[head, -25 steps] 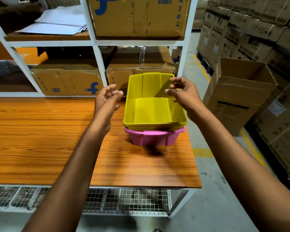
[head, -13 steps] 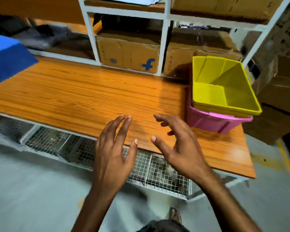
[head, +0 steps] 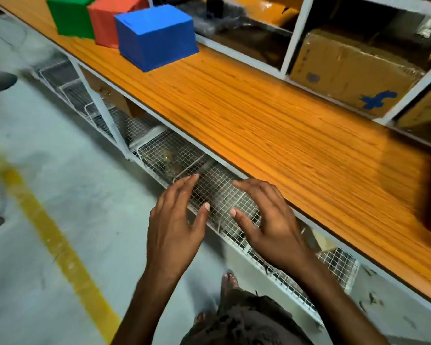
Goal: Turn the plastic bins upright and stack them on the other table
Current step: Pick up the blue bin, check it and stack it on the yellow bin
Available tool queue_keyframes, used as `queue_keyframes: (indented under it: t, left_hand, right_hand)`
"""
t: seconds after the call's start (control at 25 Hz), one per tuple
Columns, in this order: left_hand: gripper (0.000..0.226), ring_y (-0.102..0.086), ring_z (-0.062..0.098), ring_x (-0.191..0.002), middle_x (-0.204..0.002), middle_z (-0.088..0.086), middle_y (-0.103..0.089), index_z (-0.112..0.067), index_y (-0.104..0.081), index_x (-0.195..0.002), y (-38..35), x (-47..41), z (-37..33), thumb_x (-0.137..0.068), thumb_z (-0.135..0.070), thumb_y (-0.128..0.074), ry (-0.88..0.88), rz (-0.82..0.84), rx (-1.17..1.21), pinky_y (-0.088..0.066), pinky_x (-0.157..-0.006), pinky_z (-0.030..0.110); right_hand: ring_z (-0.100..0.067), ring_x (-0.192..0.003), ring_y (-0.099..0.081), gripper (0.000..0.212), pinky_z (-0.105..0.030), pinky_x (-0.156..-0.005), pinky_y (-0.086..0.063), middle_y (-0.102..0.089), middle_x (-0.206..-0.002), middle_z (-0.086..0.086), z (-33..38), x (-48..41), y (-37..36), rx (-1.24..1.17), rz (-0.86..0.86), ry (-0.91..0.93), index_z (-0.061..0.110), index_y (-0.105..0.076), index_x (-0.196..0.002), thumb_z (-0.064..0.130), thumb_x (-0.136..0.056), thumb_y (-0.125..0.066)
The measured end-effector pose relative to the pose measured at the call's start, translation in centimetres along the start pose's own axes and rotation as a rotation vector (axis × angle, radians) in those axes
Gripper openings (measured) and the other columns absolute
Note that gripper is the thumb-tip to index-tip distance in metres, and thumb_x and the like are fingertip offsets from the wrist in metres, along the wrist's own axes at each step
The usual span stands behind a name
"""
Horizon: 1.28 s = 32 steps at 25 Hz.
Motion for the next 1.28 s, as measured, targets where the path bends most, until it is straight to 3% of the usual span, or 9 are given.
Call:
queue_keyframes:
  t: [0.16,0.28,0.4,0.52,0.84,1.0,1.16,1.28]
  left_hand:
    - [0.054,-0.047,0.004,-0.137,-0.150,-0.021,-0.046,-0.046,-0.046,-0.146,2.2,-3.8,5.0,-0.096,-0.046,-0.063,0.148,-0.061,0.153,-0.045,-0.100,0.027]
    - [0.051,-0.055,0.003,-0.130,-0.142,-0.026,-0.051,-0.047,-0.050,-0.142,3.8,-7.9,8.9,-0.095,-0.038,-0.068,0.238,-0.141,0.263,-0.054,-0.096,0.035]
    - [0.049,-0.058,-0.001,-0.121,-0.132,-0.030,-0.054,-0.045,-0.054,-0.138,5.6,-13.0,11.9,-0.094,-0.028,-0.071,0.323,-0.216,0.377,-0.057,-0.087,0.033]
    - [0.048,-0.059,-0.001,-0.119,-0.132,-0.028,-0.055,-0.042,-0.056,-0.138,7.5,-17.6,14.5,-0.095,-0.026,-0.071,0.336,-0.269,0.386,-0.058,-0.083,0.030]
    - [0.041,-0.060,-0.002,-0.115,-0.131,-0.025,-0.059,-0.042,-0.057,-0.134,12.2,-29.2,25.5,-0.096,-0.033,-0.068,0.296,-0.224,0.196,-0.058,-0.084,0.034]
    - [0.040,-0.061,-0.001,-0.116,-0.132,-0.026,-0.059,-0.043,-0.057,-0.134,15.5,-36.8,32.3,-0.096,-0.039,-0.066,0.188,-0.129,0.168,-0.058,-0.087,0.035]
    - [0.043,-0.060,0.000,-0.118,-0.131,-0.023,-0.059,-0.043,-0.056,-0.136,19.6,-43.9,37.0,-0.094,-0.038,-0.068,0.100,-0.042,0.159,-0.059,-0.088,0.033]
    - [0.042,-0.060,0.003,-0.118,-0.128,-0.018,-0.060,-0.041,-0.060,-0.131,21.1,-49.2,39.8,-0.092,-0.029,-0.072,0.046,0.010,0.222,-0.058,-0.089,0.034]
  right_hand:
    - [0.007,-0.126,-0.048,0.052,-0.020,-0.102,-0.044,-0.050,-0.138,0.023,1.8,-7.1,-5.1,-0.226,0.079,-0.027,0.040,-0.050,-0.145,0.043,-0.096,-0.066]
    - [0.001,-0.120,-0.058,0.046,-0.028,-0.098,-0.053,-0.059,-0.130,0.022,3.0,-13.1,-8.5,-0.426,0.094,-0.048,0.039,-0.056,-0.139,0.039,-0.095,-0.070]
    - [-0.004,-0.107,-0.065,0.041,-0.032,-0.088,-0.059,-0.067,-0.121,0.015,4.3,-20.0,-11.0,-0.634,0.118,-0.110,0.035,-0.061,-0.132,0.027,-0.094,-0.074]
    - [-0.015,-0.103,-0.067,0.038,-0.035,-0.091,-0.059,-0.072,-0.115,0.008,5.7,-26.8,-13.1,-0.759,0.140,-0.163,0.026,-0.065,-0.128,0.018,-0.093,-0.075]
    - [-0.015,-0.100,-0.069,0.032,-0.036,-0.093,-0.060,-0.073,-0.109,0.008,9.4,-39.5,-21.7,-0.768,0.129,-0.247,0.030,-0.067,-0.121,0.018,-0.092,-0.076]
    - [-0.028,-0.102,-0.068,0.031,-0.035,-0.092,-0.058,-0.074,-0.108,0.000,12.8,-45.8,-27.0,-0.799,-0.002,-0.265,0.025,-0.068,-0.118,0.011,-0.092,-0.076]
    - [-0.022,-0.106,-0.068,0.031,-0.036,-0.097,-0.058,-0.074,-0.110,0.001,16.1,-51.2,-30.4,-0.819,-0.107,-0.339,0.027,-0.068,-0.118,0.011,-0.092,-0.075]
    - [-0.017,-0.105,-0.069,0.032,-0.031,-0.091,-0.060,-0.073,-0.110,0.003,17.7,-55.1,-31.9,-0.791,-0.167,-0.344,0.026,-0.068,-0.118,0.011,-0.092,-0.075]
Point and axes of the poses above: each hand's wrist, its own x-axis away from the middle knuckle, its own y-axis out of the back of the hand, z = x × y, the point moved 4 cm from there along -x, towards the middle knuckle
